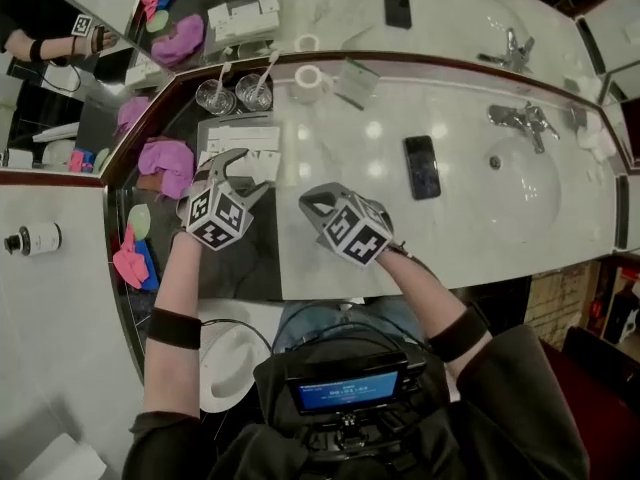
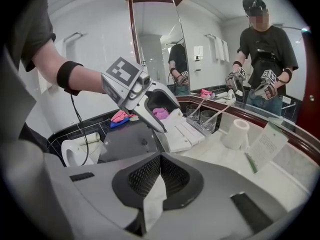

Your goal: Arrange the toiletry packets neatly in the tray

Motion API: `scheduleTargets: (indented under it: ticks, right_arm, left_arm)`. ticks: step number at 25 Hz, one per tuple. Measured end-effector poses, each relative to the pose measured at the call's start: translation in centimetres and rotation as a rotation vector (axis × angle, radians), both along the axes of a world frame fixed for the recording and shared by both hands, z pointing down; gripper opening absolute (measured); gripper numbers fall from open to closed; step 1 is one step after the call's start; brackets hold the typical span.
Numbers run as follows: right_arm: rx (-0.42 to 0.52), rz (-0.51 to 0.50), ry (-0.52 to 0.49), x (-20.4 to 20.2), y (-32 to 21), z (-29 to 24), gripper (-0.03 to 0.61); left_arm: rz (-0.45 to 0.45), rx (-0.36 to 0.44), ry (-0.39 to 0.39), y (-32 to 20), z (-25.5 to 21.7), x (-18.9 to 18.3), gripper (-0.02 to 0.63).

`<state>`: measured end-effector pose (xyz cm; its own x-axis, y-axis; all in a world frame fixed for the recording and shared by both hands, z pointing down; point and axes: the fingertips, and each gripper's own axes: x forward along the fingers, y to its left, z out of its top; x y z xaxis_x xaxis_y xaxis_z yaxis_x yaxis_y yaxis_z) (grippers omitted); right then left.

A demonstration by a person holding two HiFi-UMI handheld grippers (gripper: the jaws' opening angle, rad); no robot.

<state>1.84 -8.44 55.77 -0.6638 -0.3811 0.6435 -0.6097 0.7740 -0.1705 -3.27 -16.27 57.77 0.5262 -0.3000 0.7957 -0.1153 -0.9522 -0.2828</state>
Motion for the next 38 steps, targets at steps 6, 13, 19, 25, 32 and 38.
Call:
scheduleTargets:
  ticks: [6,13,19,25,32,38]
  right_arm:
    - [-0.021,0.059,-0.022,-1.0,-1.4,1.1,0.008]
    - [-0.06,0.107,-0.026,-0.9,-1.8,3.7,0.008]
    - [-0.089,0.134,-0.042,-0.9,-1.9,5.1,0.008]
    - [-0.092,0.137,-0.038,-0.4,-2.3,5.1,0.008]
    - [-0.096,0.138,-0.039,0.3,-2.2,5.1,0.008]
    - [-0.101,0.137,-0.036,1.1,-1.5,5.0,0.008]
  left_arm:
    - [0.086,-0.07,-0.002,-3.9,2.7,1.0,0.324]
    - [0.1,-0.15,-0.01,-6.3,5.6,1.5,0.324]
    - [0.084,-0.198,0.019,-7.2,6.3,2.1,0.324]
    - [0.059,-0.227,0.026,-7.5,6.9,2.3,0.324]
    - [0.035,-0.253,0.02,-6.9,7.0,2.1,0.369]
    - [0.002,-0.221,0.035,-6.9,6.0,2.0,0.377]
